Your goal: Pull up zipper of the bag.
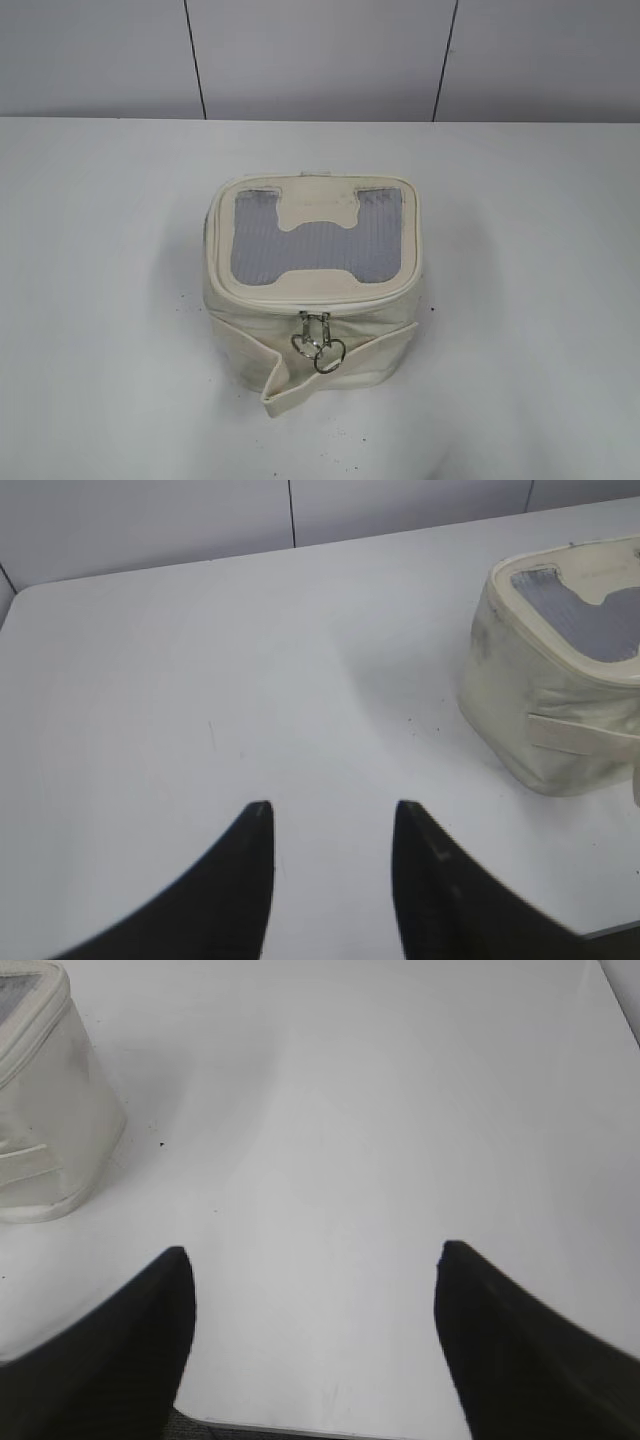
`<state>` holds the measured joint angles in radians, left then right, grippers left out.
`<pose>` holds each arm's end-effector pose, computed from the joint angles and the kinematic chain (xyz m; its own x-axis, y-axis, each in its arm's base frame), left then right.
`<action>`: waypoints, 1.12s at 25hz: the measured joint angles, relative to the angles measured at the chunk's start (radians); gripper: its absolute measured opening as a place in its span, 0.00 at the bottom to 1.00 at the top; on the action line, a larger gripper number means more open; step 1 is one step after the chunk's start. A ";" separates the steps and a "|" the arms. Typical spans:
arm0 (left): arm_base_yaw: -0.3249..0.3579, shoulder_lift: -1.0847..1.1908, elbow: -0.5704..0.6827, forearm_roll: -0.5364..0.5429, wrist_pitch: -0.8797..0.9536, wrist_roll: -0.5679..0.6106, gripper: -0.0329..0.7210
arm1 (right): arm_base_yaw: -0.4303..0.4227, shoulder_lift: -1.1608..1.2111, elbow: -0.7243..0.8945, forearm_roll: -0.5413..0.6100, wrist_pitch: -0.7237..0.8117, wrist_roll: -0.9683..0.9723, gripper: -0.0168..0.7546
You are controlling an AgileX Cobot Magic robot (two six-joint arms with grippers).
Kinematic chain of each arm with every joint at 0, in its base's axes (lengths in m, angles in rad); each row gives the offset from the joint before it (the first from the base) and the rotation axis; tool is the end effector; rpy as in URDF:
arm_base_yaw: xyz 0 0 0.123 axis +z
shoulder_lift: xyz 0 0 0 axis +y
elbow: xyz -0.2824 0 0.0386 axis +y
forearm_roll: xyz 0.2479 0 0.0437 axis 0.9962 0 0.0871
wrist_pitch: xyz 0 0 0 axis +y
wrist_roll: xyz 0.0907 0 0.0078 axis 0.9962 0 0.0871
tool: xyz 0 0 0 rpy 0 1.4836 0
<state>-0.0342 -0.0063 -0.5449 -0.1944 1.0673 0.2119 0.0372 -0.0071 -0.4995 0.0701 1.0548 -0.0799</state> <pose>-0.0130 -0.0150 0.2901 -0.3835 0.1284 -0.9146 0.2345 0.9714 0.0381 -0.0059 0.0053 0.2776 -0.4390 -0.0615 -0.8964 -0.1117 0.9937 -0.0135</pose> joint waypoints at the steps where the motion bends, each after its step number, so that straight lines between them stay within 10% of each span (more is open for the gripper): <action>1: 0.000 0.000 0.000 0.000 0.000 0.000 0.45 | 0.000 0.000 0.000 0.000 0.000 0.000 0.77; 28: 0.000 0.000 0.000 0.000 0.000 0.000 0.45 | 0.000 0.000 0.000 0.000 -0.001 0.000 0.77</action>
<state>-0.0342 -0.0063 -0.5449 -0.1944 1.0673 0.2119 0.0372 -0.0071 -0.4995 0.0701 1.0540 -0.0799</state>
